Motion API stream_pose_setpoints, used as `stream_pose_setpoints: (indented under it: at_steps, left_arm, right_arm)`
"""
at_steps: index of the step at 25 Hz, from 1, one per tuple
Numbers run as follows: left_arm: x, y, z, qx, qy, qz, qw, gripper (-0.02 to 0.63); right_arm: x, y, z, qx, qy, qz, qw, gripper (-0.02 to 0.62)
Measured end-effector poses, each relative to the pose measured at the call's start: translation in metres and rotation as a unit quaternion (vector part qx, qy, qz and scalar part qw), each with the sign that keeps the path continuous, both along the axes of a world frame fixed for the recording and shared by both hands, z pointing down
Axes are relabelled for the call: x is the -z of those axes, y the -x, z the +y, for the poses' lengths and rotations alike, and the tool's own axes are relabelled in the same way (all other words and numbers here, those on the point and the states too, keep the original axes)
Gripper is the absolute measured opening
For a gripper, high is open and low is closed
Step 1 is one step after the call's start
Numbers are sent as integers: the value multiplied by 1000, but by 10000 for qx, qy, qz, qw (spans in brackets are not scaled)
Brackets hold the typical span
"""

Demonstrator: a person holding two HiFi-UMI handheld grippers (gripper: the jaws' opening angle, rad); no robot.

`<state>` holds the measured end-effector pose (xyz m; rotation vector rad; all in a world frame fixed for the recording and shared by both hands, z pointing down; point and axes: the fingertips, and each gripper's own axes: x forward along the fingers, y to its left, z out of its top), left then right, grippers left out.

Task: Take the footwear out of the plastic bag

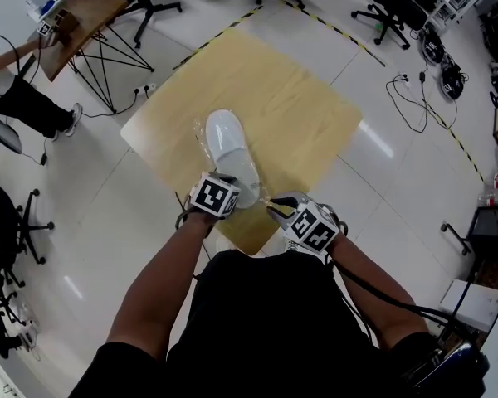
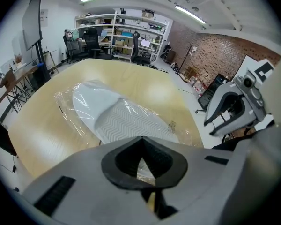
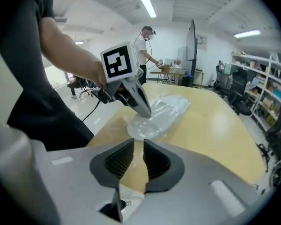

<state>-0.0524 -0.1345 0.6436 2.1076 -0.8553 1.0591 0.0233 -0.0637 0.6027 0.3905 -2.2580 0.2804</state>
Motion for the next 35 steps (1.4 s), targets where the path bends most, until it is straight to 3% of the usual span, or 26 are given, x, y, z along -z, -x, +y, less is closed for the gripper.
stream_pose_setpoints:
  at_steps: [2,6,9,15,17,20,22,23,25,28,30,32,35]
  left_arm:
    - [1,-1,-1,-12,23,-22,10000,5]
    - [2,-7,1,-173,2,-122,9998,5]
    - [3,-9,1,-377,-164,-211,9989,5]
    - [14,6,7,-494,-422,-447,9969,5]
    - [13,4,17,-590,-311,-320,9973,5]
    - [18,-20,44,-1117,-122,159,9935,6]
    - [25,-31,44,-1386,-460,220,9890,6]
    - [28,-34,39,-1436,-693,157,9871,6]
    - [35,-32,24,-1429,-1112,-49,9835,8]
    - [41,-25,-2,-1583,-1558,-515,9737,10]
    - [33,-21,-13,-1851,-1530,-869,9668,96]
    - [20,-20,-18,-2085,-1333,-1130,9623,139]
    - [2,-22,-19,-2036,-997,-1181,9668,147]
  right_arm:
    - [-14,24,7,260,269,67,9993,90]
    - [-57,27,21,541,416,963,9930,77]
    - [-64,20,18,507,90,1151,9920,3]
    - [-50,-4,5,1004,-492,1315,9850,2]
    - [-50,-21,-3,1349,-803,1535,9756,2]
    - [-57,-52,-21,1673,-1185,2031,9574,3]
    - [-61,-74,-35,1289,-1031,2216,9611,35]
    - [-59,-81,-38,944,-811,2142,9688,95]
    - [-46,-86,-40,171,-359,1675,9851,153]
    - [-32,-75,-31,-635,131,964,9932,147]
    - [-41,-67,-20,-703,284,994,9922,147]
    - [-55,-62,-12,-568,281,1245,9902,121]
    - [-62,-58,-12,-470,118,1347,9897,16]
